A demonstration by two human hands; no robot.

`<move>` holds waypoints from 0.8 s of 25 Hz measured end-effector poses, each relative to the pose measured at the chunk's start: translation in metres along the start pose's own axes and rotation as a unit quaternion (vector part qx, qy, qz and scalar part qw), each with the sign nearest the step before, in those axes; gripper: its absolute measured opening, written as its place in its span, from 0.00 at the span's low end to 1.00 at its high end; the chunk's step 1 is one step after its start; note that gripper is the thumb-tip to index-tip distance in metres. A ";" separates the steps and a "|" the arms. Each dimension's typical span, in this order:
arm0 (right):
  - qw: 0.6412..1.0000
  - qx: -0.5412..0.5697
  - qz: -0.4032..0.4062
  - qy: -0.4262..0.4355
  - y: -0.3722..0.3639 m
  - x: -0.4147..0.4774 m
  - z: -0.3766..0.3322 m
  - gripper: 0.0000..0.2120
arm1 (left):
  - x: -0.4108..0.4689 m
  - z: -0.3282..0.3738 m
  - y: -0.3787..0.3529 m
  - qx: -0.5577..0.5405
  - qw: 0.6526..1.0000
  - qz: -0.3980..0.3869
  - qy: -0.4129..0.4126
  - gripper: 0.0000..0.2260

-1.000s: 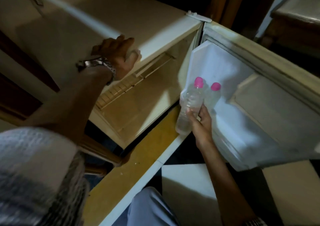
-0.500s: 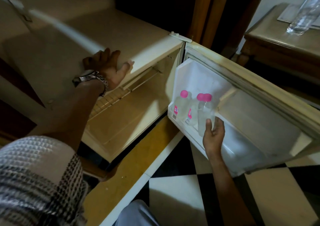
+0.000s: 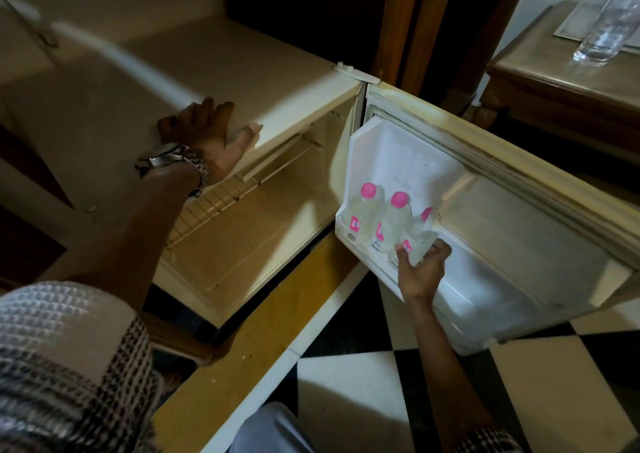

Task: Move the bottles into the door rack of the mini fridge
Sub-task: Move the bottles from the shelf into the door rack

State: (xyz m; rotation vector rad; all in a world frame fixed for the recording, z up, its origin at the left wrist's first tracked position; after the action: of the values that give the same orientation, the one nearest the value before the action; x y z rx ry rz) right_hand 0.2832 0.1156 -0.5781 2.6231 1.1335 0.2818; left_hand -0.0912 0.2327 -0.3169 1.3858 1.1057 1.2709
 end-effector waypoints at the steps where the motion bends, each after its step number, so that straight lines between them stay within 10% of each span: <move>1: 1.000 0.010 -0.016 0.021 0.002 0.001 0.000 0.33 | 0.000 0.000 -0.001 0.000 1.000 0.000 0.001 0.34; 12: 0.998 -0.049 0.029 0.010 0.022 -0.035 -0.034 0.38 | -0.002 0.003 0.003 -0.004 1.000 0.000 0.004 0.32; 20: 0.901 -0.177 -0.058 0.392 0.007 0.025 -0.293 0.24 | 0.000 0.001 0.001 -0.012 1.000 -0.003 0.009 0.34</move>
State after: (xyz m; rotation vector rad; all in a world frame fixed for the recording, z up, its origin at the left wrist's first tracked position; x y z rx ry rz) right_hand 0.2227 0.1789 -0.2973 2.1183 1.2760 1.4609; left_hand -0.0906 0.2322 -0.3160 1.3546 1.1027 1.2901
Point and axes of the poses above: each hand's wrist, its own x-axis towards the middle knuckle, its own y-axis out of the back of the hand, z = x × y, the point moved 6 cm from there along x, towards the middle knuckle, and after that the axes turned 1 degree about z, right-handed, at the moved point
